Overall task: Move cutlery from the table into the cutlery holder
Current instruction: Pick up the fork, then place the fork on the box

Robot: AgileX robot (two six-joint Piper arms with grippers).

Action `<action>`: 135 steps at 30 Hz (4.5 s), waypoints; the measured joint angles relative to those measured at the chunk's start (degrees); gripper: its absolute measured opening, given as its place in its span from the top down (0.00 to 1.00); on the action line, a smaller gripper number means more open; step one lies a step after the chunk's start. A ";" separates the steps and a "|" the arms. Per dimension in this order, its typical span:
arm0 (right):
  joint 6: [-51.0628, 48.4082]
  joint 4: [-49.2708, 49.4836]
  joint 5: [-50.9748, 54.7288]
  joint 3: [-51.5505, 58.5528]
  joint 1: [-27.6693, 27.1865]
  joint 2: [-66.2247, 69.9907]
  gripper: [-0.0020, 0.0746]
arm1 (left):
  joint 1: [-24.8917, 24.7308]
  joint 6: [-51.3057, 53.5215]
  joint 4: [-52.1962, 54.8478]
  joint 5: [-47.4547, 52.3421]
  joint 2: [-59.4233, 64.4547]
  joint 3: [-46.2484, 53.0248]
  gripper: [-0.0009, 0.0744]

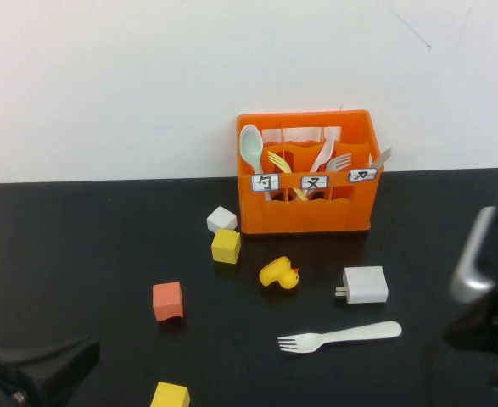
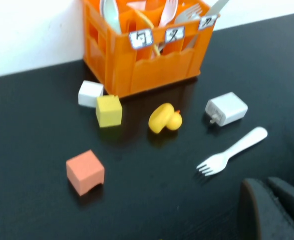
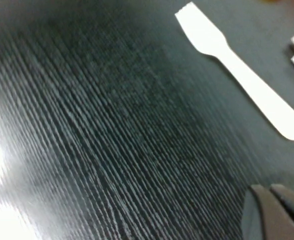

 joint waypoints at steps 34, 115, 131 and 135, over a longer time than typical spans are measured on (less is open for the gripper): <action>1.08 -25.13 2.84 -29.95 17.31 38.14 0.51 | 0.00 -4.74 -0.99 -0.21 -0.77 3.27 0.99; -0.43 15.83 17.60 -76.64 8.44 51.97 0.81 | 0.00 -4.74 1.84 -1.92 -0.77 3.31 0.99; -20.79 43.87 13.48 -73.63 0.88 53.07 0.81 | 0.00 -4.74 2.39 -1.92 -0.77 3.31 0.99; -21.04 44.61 7.86 -73.63 0.88 53.84 0.81 | 0.00 -4.74 2.39 -1.92 -0.77 3.31 0.99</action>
